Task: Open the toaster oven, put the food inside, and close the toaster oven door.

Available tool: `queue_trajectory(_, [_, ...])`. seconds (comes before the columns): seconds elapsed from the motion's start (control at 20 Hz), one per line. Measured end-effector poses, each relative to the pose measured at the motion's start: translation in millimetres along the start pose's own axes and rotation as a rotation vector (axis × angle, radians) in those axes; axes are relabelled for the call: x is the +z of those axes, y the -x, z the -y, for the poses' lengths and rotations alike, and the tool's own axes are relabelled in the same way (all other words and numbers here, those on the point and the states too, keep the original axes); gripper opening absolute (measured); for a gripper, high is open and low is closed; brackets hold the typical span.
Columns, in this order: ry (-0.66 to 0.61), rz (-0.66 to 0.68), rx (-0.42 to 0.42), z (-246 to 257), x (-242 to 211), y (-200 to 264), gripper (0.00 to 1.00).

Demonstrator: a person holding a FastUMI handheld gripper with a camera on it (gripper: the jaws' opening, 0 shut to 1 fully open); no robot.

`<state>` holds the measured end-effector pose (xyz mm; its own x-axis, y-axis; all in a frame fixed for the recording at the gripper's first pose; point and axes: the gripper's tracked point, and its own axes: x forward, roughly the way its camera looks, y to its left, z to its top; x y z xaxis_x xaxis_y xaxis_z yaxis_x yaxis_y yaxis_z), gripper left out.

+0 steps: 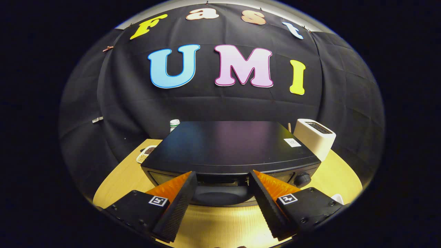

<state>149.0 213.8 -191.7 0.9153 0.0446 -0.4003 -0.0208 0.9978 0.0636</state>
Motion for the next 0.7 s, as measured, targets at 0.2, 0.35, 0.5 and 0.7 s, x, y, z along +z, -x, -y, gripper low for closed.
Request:
queue_trajectory(0.2, [-0.001,-0.007,-0.008,0,-4,0,0.99])
queue_trajectory(0.35, [-0.006,-0.016,0.001,-2,-6,3,1.0])
queue_trajectory(0.5, [-0.007,-0.035,0.011,-2,-11,10,0.99])
queue_trajectory(0.7, [-0.019,-0.058,0.024,-3,-23,25,0.99])
